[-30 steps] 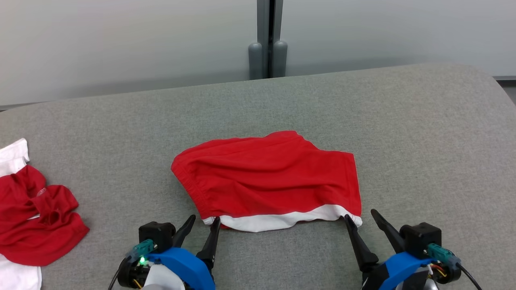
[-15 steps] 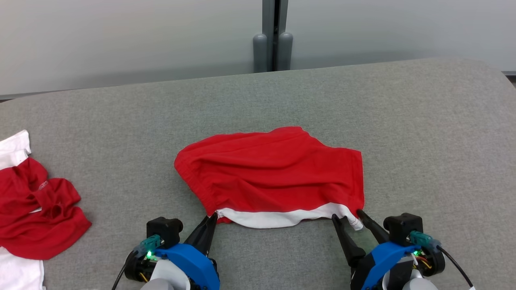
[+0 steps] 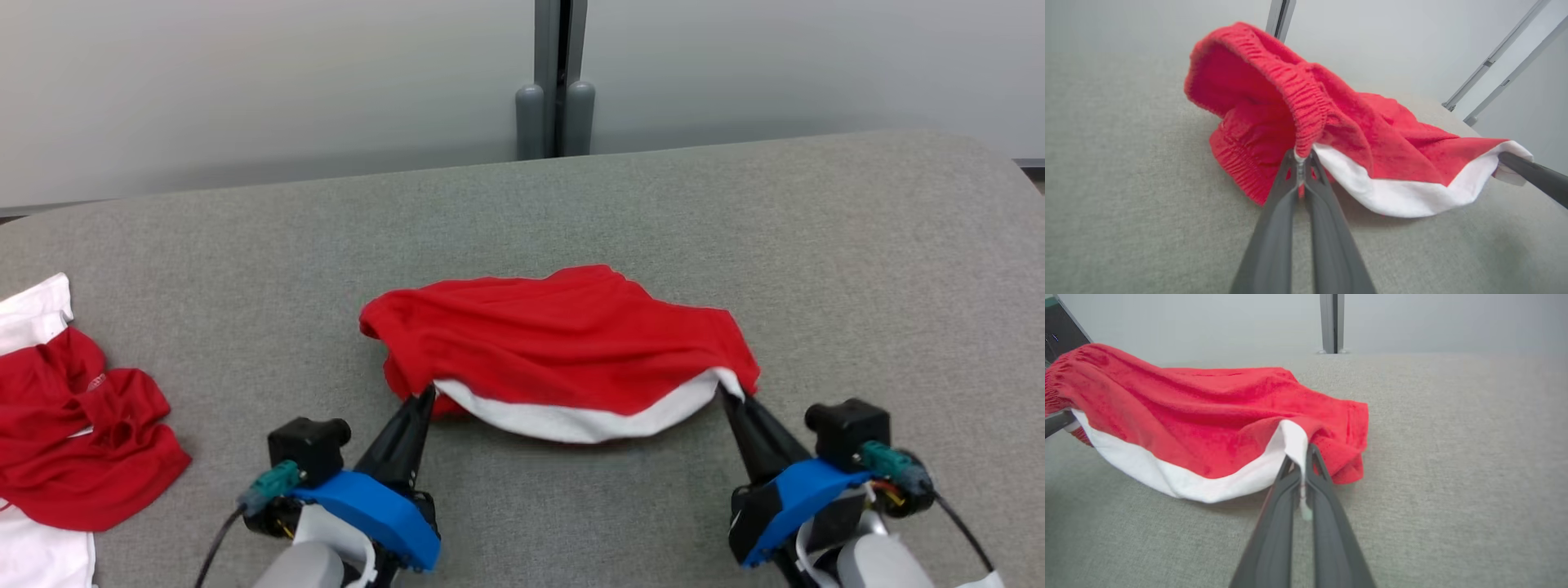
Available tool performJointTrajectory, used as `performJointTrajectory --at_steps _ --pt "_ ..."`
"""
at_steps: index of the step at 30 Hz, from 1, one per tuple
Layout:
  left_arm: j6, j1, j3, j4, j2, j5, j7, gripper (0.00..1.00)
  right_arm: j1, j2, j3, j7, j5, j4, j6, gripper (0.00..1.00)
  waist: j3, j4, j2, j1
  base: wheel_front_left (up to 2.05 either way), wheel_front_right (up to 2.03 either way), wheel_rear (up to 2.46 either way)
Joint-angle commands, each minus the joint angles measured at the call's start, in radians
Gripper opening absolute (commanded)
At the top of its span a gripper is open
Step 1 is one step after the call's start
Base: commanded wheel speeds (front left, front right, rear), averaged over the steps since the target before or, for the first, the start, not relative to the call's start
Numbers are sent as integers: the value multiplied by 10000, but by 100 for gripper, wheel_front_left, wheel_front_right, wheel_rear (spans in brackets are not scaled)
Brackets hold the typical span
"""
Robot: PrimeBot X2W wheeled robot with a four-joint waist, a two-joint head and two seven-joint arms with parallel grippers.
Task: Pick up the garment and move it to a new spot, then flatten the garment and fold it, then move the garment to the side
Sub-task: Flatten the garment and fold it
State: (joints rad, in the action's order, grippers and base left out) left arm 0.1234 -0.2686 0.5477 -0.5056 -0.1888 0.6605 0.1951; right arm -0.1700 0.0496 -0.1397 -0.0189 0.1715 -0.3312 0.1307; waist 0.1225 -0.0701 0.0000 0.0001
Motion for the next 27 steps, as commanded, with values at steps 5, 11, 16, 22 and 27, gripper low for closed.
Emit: performJointTrajectory --at_steps 5,11,16,22,27 --pt "-16 -22 -341 2501 -654 350 -486 0 355 93 431 709 -825 2572 1 0 -161 -178 0 -1 0 0 0" --pt "-320 -253 -752 5471 -1487 1047 -2121 0 400 1004 407 2203 -1143 5034 1 0 136 -265 0 -1 0 0 0" --pt "-695 -1321 -1363 7089 -2212 1757 -3806 0 -950 2193 33 3313 -589 6009 1 0 1069 -498 0 -1 0 0 0" --pt "-956 -4361 -2201 6029 -2580 1570 -4521 0 -4736 2809 -708 2957 586 4024 1 0 2622 -926 0 -1 0 0 0" --pt "-894 -7066 -2477 4289 -2583 457 -3645 0 -8079 2594 -1038 1331 618 1517 0 0 3211 -1202 0 -1 0 0 0"
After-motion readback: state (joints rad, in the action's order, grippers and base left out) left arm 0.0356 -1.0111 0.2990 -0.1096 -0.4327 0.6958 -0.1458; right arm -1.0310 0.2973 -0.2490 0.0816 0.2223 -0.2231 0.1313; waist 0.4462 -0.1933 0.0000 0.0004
